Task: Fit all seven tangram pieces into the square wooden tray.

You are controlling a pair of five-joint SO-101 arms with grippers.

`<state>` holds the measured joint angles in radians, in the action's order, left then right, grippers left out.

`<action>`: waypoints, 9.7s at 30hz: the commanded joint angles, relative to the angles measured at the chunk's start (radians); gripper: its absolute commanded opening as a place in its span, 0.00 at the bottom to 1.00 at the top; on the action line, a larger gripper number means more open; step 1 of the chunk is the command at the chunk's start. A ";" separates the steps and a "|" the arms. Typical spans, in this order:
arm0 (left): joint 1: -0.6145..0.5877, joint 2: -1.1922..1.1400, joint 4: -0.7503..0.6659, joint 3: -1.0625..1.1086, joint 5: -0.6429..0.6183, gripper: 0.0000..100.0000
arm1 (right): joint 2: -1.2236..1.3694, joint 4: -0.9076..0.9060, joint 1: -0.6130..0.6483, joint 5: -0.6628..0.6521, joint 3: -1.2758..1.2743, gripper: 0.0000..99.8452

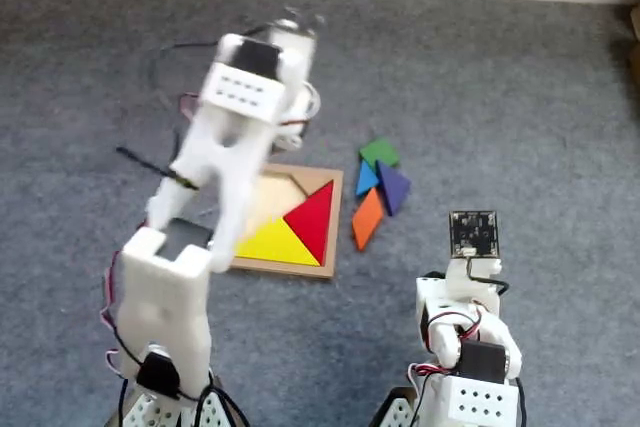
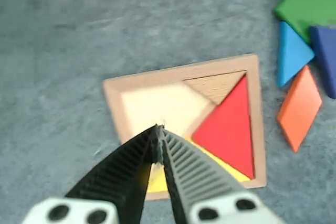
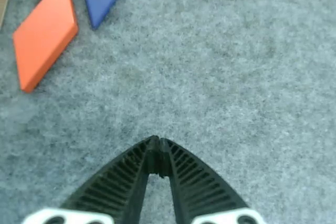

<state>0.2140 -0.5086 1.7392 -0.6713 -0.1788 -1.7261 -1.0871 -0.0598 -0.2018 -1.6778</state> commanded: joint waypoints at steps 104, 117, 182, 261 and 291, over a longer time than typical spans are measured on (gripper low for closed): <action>-0.532 1.540 -1.019 2.164 0.038 0.01 | 2.005 -0.182 0.461 0.532 1.650 0.15; -0.532 1.540 -1.019 2.164 0.038 0.01 | 2.020 -0.185 0.418 0.532 1.639 0.15; -0.642 1.541 -1.019 2.127 0.037 0.01 | 1.888 -0.295 0.627 0.201 1.666 0.01; -0.676 1.541 -1.060 2.135 0.037 0.01 | 2.420 -0.490 0.855 0.097 2.351 0.01; -0.676 1.541 -1.060 2.135 0.037 0.01 | 2.497 -0.374 0.872 0.141 2.312 0.01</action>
<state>-0.4565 1.0180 0.6943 1.4983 -0.1511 0.7963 -1.4768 0.7641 -0.0744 0.6206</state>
